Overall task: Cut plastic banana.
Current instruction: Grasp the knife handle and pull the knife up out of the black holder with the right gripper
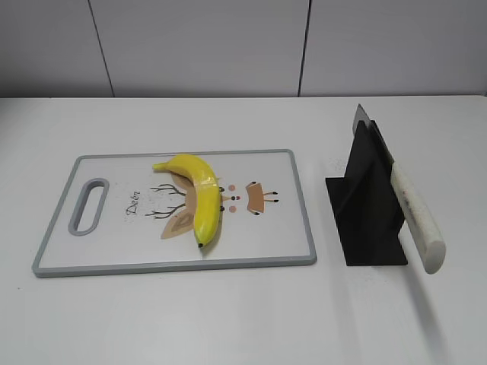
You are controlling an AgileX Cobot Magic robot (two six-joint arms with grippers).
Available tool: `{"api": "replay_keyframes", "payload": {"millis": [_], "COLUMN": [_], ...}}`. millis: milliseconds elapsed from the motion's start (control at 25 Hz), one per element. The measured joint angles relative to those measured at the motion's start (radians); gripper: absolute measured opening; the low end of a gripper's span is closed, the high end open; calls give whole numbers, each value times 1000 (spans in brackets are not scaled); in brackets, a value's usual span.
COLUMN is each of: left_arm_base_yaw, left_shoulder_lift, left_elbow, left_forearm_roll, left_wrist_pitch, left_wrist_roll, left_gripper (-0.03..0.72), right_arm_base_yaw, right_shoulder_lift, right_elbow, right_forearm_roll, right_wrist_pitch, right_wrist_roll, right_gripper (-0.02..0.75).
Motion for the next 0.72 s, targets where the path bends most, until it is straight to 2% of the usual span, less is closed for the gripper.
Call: {"api": "replay_keyframes", "payload": {"millis": [280, 520, 720], "left_arm_base_yaw": [1, 1, 1], "left_shoulder_lift": [0, 0, 0], "left_elbow": [0, 0, 0], "left_forearm_roll": [0, 0, 0], "left_wrist_pitch": [0, 0, 0], "left_wrist_roll": [0, 0, 0], "left_gripper": [446, 581, 608], "right_arm_base_yaw": [0, 0, 0], "right_shoulder_lift": [0, 0, 0], "right_elbow": [0, 0, 0], "right_forearm_roll": [0, 0, 0], "right_wrist_pitch": [0, 0, 0], "right_wrist_roll": [0, 0, 0], "right_gripper": [533, 533, 533]}}
